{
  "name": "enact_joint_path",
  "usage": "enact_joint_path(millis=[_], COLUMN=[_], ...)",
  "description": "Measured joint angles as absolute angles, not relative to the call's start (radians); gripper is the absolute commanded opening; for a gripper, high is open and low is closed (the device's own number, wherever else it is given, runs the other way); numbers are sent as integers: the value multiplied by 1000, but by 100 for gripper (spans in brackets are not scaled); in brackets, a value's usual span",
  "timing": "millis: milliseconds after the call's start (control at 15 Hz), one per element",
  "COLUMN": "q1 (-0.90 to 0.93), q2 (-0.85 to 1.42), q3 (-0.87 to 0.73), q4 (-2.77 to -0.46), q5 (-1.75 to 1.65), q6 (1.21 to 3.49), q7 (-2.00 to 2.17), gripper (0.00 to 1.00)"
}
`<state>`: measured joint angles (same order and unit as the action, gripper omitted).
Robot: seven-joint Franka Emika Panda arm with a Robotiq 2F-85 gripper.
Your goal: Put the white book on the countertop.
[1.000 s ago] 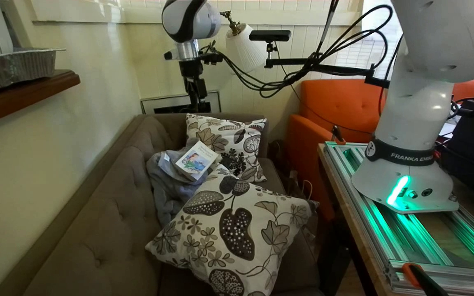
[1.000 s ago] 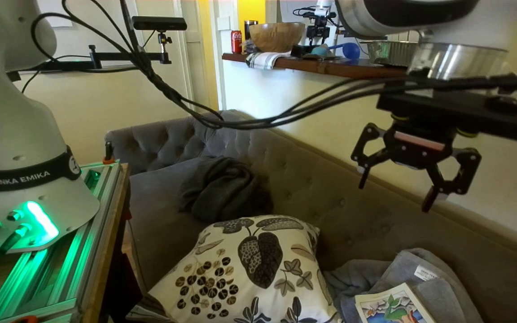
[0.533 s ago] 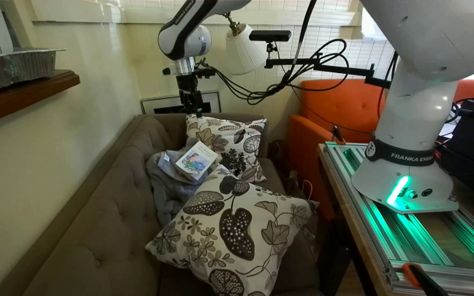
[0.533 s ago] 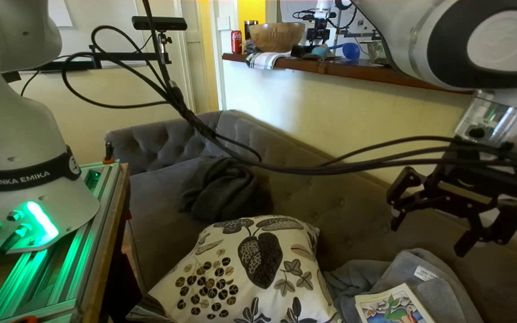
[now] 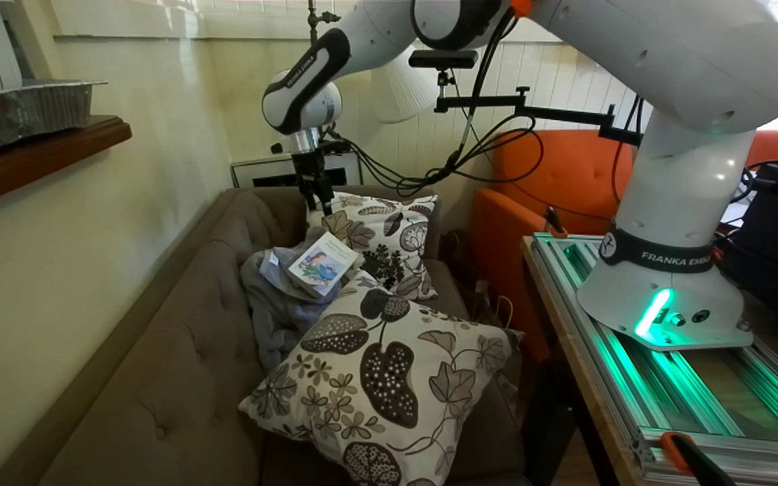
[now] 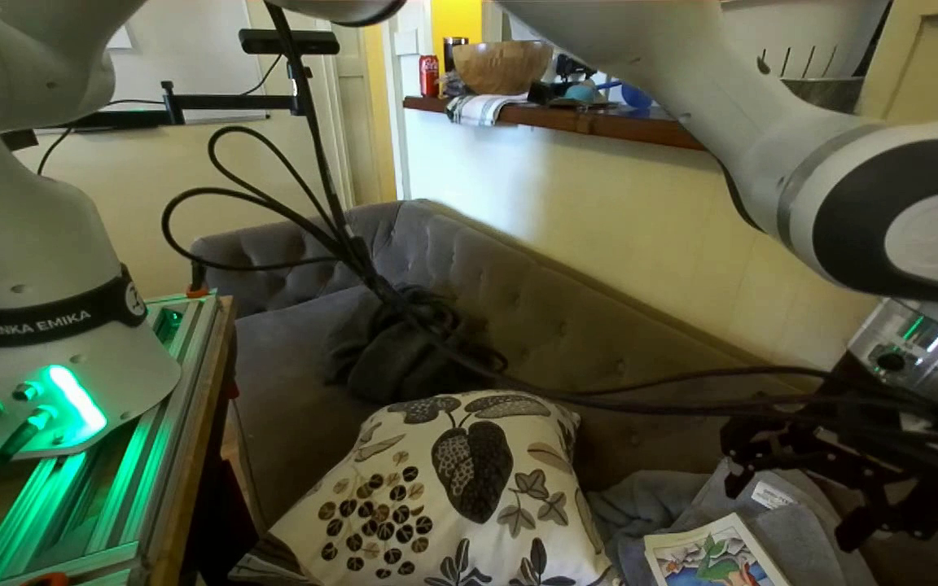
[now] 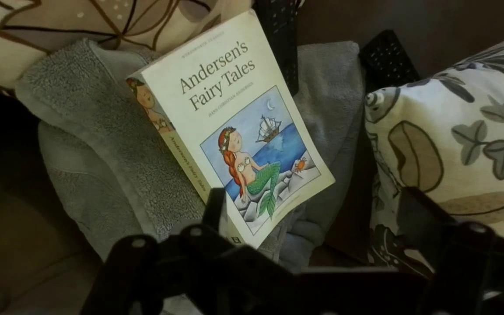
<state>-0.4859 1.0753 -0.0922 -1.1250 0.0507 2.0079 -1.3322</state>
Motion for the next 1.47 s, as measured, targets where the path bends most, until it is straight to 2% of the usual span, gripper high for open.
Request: enact_joint_path(millis=[600,1467], q1=[-489,-525], q2=[1137,1390], q3=[-94,-93], q4=[-1066,-797], q5=[48,35], q6=[2021,2077], q7=[-1326,-1363], gripper=[100,100])
